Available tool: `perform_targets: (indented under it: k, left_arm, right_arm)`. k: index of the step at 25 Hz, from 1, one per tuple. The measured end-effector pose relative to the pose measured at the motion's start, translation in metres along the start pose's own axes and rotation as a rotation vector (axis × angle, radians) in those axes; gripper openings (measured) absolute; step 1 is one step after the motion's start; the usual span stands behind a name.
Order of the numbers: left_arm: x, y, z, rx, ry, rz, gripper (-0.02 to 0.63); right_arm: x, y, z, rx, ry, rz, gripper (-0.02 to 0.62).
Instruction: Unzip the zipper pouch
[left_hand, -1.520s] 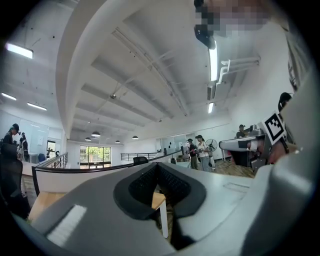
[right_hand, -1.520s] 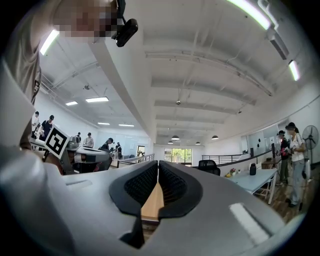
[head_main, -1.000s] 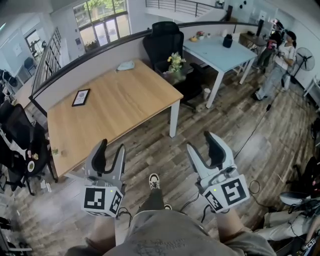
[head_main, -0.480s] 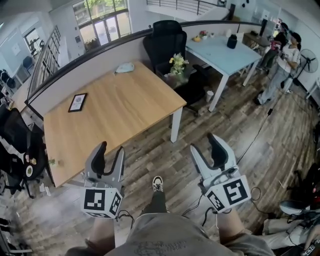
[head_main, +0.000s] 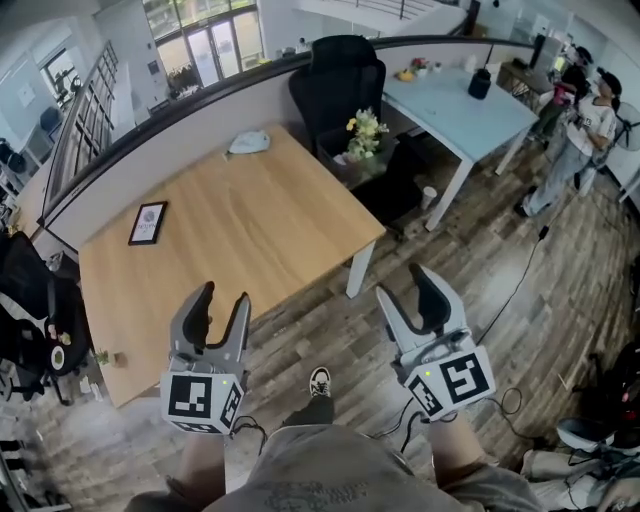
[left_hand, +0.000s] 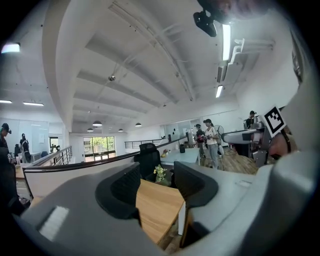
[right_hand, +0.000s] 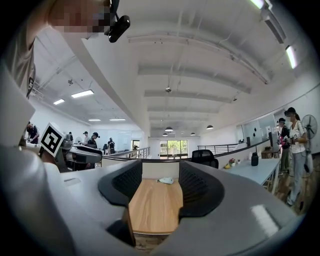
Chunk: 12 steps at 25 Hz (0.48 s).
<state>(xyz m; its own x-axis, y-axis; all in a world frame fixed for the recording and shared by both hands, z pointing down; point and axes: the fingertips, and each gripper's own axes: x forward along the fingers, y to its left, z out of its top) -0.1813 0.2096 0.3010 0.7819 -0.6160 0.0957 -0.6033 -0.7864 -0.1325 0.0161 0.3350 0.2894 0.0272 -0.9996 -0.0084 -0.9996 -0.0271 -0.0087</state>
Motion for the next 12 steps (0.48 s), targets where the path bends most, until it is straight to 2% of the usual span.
perform_targets:
  k: [6,12]
  left_arm:
    - [0.067,0.052,0.004,-0.001,-0.004,0.02,0.21]
    - [0.108,0.095,0.005,-0.006,-0.021,0.043,0.21]
  right_arm:
    - [0.086,-0.028,0.006,-0.018,0.0,0.014,0.213]
    - [0.151,-0.036,0.005,-0.026,0.008,0.036,0.213]
